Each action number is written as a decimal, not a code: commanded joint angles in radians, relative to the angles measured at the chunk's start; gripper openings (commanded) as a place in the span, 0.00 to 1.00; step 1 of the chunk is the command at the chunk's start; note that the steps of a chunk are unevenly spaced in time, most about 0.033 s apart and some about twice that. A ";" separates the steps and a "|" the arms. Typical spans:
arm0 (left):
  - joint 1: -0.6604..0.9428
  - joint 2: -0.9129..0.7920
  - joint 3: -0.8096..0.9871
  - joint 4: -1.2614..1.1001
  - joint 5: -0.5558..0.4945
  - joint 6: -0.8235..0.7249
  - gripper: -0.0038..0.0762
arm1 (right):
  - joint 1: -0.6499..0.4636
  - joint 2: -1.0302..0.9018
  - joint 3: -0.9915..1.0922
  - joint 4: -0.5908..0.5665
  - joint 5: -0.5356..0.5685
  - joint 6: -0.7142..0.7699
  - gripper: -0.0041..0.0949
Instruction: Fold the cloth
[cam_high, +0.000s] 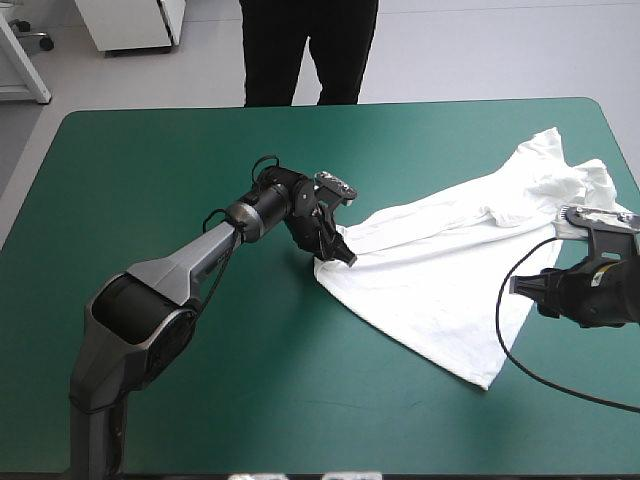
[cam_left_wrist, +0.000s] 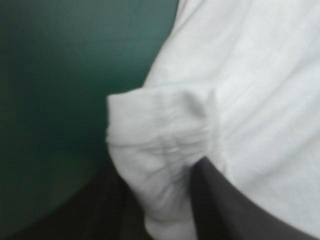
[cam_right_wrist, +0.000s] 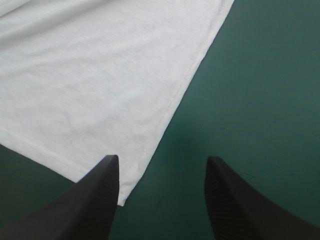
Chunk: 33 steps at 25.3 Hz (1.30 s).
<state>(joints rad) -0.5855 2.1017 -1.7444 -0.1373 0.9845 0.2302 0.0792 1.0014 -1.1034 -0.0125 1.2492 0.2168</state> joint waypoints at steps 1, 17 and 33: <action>-0.010 -0.026 -0.012 -0.052 -0.012 0.015 0.04 | 0.004 -0.014 -0.022 0.020 -0.002 -0.019 0.53; -0.010 -0.026 -0.012 -0.052 -0.003 0.027 0.04 | 0.184 -0.034 0.236 0.151 -0.025 0.058 0.57; -0.010 -0.026 -0.012 -0.050 -0.023 0.027 0.04 | 0.212 0.193 0.433 0.149 -0.356 0.085 0.58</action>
<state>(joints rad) -0.5877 2.1050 -1.7452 -0.1760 0.9838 0.2536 0.2897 1.1799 -0.6576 0.1362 0.9368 0.3170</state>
